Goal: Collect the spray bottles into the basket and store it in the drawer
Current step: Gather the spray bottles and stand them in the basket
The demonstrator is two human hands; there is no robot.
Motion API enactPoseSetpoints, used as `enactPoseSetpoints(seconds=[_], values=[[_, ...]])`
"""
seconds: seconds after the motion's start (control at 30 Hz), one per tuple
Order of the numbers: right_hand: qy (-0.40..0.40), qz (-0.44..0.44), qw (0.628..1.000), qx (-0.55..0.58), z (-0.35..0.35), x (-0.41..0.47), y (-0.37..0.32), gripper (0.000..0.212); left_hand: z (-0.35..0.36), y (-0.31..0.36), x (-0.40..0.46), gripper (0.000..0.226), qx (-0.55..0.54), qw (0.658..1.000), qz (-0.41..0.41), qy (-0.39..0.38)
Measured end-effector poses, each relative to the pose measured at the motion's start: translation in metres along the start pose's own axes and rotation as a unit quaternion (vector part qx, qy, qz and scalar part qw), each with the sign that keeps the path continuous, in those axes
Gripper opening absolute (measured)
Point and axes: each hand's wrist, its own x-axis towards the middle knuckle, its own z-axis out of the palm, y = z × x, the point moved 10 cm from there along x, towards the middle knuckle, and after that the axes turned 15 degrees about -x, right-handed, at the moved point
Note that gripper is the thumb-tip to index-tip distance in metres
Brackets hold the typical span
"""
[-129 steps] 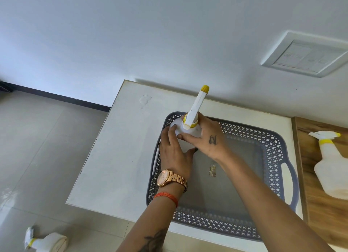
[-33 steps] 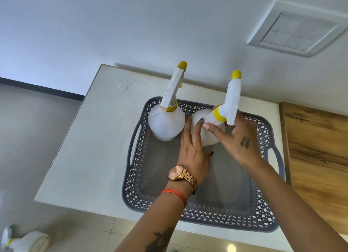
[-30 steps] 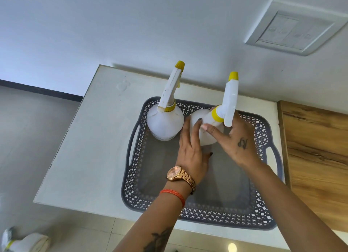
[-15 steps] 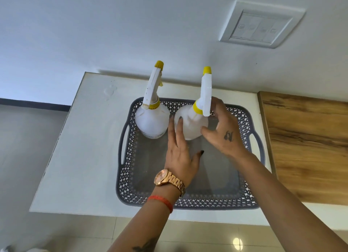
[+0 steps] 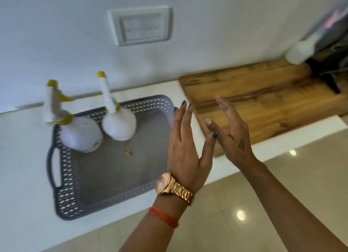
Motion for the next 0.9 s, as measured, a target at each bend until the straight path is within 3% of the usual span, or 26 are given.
enactPoseSetpoints(seconds=[0.23, 0.43, 0.6, 0.9], values=[[0.078, 0.141, 0.987, -0.006, -0.096, -0.104, 0.132, 0.061, 0.145, 0.000, -0.058, 0.068, -0.015, 0.987, -0.036, -0.156], [0.120, 0.259, 0.958, -0.003, -0.122, -0.230, 0.241, 0.063, 0.251, -0.020, -0.161, 0.073, -0.010, 0.953, -0.070, -0.294], [0.179, 0.361, 0.915, 0.007, -0.118, -0.345, 0.321, 0.064, 0.327, -0.050, -0.258, 0.074, 0.013, 0.910, -0.082, -0.407], [0.241, 0.538, 0.808, 0.015, -0.054, -0.540, 0.421, 0.060, 0.409, -0.136, -0.446, 0.076, 0.051, 0.797, -0.111, -0.591]])
